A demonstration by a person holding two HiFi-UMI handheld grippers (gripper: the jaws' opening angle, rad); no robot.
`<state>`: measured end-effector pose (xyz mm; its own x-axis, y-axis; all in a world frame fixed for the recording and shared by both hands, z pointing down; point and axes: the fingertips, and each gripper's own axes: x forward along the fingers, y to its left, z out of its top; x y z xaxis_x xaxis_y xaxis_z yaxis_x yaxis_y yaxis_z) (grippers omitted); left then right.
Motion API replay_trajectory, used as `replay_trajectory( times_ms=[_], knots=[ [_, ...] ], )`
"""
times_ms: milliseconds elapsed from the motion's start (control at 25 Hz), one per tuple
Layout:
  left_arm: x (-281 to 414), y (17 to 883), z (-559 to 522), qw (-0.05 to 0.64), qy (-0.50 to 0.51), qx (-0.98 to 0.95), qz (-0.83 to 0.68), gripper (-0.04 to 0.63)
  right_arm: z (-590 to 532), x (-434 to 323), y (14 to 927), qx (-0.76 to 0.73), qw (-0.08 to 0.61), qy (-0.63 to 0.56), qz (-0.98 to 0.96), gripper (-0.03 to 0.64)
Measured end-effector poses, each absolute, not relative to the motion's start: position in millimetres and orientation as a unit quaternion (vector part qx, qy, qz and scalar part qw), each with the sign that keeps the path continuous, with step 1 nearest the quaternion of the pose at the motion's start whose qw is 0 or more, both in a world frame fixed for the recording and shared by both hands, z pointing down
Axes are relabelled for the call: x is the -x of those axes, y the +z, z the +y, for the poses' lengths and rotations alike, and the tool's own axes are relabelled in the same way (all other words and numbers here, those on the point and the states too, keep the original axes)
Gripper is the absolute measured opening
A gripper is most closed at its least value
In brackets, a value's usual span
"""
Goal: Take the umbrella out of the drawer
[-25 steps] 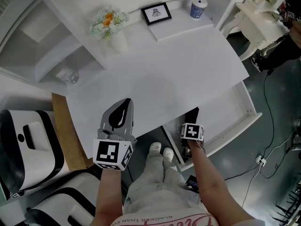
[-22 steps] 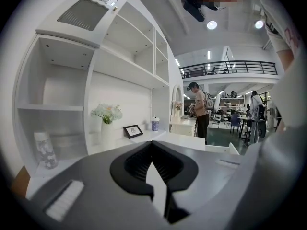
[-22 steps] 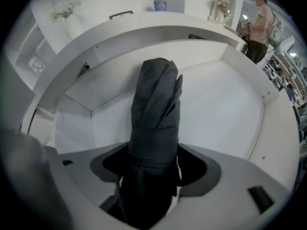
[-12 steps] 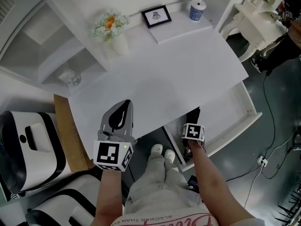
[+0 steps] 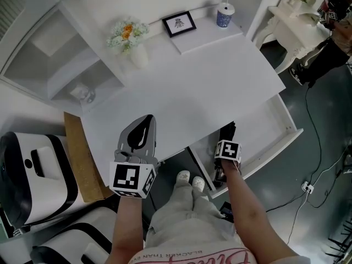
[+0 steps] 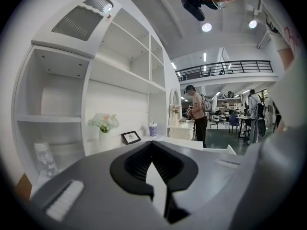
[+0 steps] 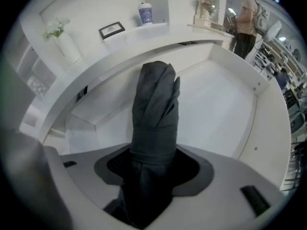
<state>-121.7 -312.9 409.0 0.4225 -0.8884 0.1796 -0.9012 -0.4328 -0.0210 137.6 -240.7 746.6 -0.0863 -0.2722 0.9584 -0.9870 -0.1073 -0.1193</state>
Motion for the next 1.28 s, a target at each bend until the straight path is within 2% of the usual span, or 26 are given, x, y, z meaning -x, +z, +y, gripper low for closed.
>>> replay_trajectory(
  times_ms=[1280],
  knots=[
    [93, 344, -289, -0.015, 0.030, -0.854, -0.518, 0.009, -236, -184, 673, -0.622, 0.246, 0.510, -0.541, 0.242]
  ],
)
